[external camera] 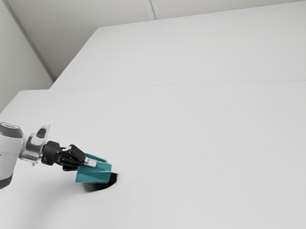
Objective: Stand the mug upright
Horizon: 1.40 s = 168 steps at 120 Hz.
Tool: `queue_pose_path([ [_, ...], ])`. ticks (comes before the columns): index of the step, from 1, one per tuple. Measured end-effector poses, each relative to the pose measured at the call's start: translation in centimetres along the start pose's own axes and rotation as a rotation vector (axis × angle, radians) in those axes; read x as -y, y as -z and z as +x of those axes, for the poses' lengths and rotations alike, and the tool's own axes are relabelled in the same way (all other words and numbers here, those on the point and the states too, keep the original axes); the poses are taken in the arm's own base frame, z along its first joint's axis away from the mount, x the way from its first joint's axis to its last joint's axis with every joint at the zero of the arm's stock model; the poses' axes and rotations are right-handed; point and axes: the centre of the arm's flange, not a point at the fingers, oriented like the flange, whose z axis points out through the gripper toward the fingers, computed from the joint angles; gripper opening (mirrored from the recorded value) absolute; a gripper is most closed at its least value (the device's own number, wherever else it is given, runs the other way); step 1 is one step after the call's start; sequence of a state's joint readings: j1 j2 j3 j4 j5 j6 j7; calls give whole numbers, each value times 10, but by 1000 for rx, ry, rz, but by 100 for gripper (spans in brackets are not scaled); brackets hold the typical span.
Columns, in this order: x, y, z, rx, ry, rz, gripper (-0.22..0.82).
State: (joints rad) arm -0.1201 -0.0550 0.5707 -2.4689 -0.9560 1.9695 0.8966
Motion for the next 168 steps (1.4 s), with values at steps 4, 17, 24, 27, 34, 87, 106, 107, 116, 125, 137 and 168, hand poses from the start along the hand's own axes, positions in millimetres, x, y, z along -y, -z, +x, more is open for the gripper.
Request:
queue_pose_path([
  [4,-2,1,1,-3,-6,-1,-16],
  [17,-17,2,3,-9,-36,-11,-17],
  [24,-24,1,5,-8,-48,-15,-17],
  [27,-28,0,6,-6,-53,-15,-17],
  [34,-36,-1,10,-2,-66,-8,-17],
  [87,-114,-7,64,125,-233,312,-17],
  [106,-122,-9,69,161,-242,457,-17],
  [107,-123,-10,70,163,-243,465,-17],
  [116,-126,-15,72,175,-249,530,-17],
  [125,-130,-19,78,177,-252,584,-17],
  [137,-142,-30,88,181,-266,650,-17],
  [168,-172,-69,99,207,-299,799,-17],
])
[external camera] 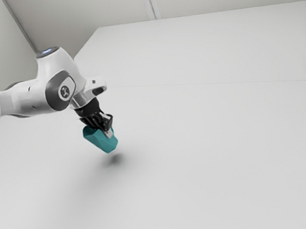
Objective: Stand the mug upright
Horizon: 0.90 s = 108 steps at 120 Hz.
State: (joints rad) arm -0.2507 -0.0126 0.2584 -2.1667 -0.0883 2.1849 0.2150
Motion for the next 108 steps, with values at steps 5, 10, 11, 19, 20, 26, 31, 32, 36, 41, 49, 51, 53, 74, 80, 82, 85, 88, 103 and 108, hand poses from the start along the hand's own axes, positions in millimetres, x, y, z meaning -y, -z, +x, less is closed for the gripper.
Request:
queue_pose_path([
  [5,-5,-3,1,8,3,14,-17],
  [10,-11,-5,3,15,4,33,-17],
  [11,-12,-6,3,16,4,37,-17],
  [19,-20,-10,4,27,5,68,-17],
  [20,-21,-11,5,29,5,72,-17],
  [26,-27,-14,6,35,5,97,-17],
  [31,-32,-16,7,39,7,114,-17],
  [32,-33,-16,7,40,7,118,-17],
  [36,-35,-18,8,42,11,131,-17],
  [41,-36,-20,9,45,19,146,-17],
  [49,-30,-24,10,52,49,164,-17],
  [51,-27,-25,10,54,60,168,-17],
  [53,-23,-26,10,55,73,171,-17],
  [74,27,-33,6,70,217,192,-17],
  [80,28,-35,7,73,232,196,-17],
  [82,27,-36,7,73,234,197,-17],
  [85,25,-37,7,73,236,198,-17],
  [88,23,-37,8,73,237,200,-17],
  [103,17,-38,10,71,254,203,-17],
  [108,18,-40,10,74,263,205,-17],
])
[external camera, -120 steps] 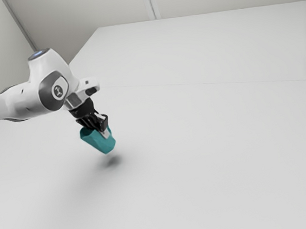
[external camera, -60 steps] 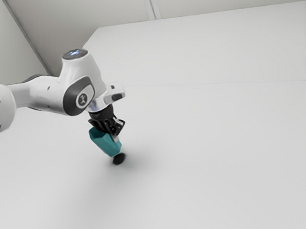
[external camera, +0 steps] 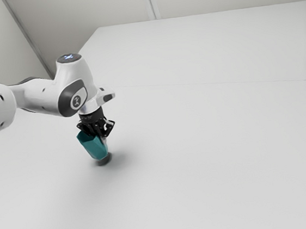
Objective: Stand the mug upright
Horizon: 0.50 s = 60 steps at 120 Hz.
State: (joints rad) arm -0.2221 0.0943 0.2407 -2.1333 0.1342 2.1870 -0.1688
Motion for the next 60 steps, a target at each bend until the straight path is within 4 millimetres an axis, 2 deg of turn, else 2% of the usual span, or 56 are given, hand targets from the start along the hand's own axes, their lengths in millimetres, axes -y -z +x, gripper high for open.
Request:
queue_pose_path([
  [13,-2,-9,5,12,17,8,-17],
  [60,-6,-24,10,19,54,18,-17],
])
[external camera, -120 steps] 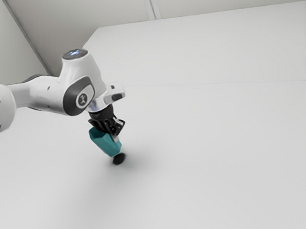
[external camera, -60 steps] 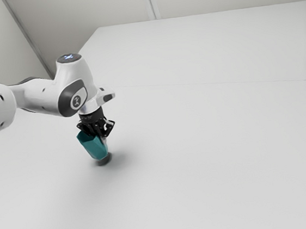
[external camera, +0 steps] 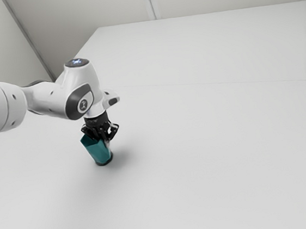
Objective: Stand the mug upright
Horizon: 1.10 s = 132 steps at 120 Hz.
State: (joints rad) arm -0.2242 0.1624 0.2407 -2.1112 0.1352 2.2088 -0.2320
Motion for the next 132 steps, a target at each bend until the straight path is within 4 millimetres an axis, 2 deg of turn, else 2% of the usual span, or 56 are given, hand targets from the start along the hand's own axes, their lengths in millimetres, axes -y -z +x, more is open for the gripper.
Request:
queue_pose_path([
  [13,0,-4,1,2,7,1,-15],
  [34,-1,-4,1,-1,7,-9,21],
  [48,-1,-4,2,-3,7,-12,37],
  [71,-1,-1,3,-13,4,-16,50],
  [83,0,11,3,-35,4,-25,53],
  [93,3,32,3,-68,7,-37,55],
  [105,11,72,-1,-117,14,-59,56],
  [113,17,111,2,-157,22,-71,57],
  [132,39,221,3,-251,26,-92,58],
])
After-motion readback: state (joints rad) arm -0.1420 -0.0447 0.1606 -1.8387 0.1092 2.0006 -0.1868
